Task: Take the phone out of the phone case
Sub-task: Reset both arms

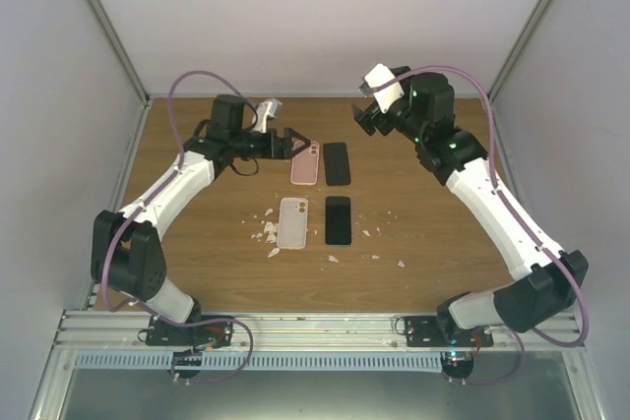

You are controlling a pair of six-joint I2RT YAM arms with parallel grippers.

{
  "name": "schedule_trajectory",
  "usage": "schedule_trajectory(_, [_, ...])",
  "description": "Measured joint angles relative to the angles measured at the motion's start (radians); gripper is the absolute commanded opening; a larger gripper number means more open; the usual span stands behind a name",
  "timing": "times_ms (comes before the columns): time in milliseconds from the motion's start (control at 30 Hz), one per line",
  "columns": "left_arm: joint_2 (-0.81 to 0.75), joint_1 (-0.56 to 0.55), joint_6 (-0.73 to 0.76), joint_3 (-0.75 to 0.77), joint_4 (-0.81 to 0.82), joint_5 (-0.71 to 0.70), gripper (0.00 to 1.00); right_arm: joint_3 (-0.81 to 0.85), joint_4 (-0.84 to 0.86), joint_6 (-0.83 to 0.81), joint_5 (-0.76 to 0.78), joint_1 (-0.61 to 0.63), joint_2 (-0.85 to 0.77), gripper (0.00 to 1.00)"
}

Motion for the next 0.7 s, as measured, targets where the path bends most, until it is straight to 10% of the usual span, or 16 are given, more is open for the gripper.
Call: schedule_trajectory(700, [-0.002, 0.428, 0.282, 0.283, -0.299, 0.063, 0.99, -0.161, 0.002, 0.187, -0.201, -0.409, -0.093, 1.00])
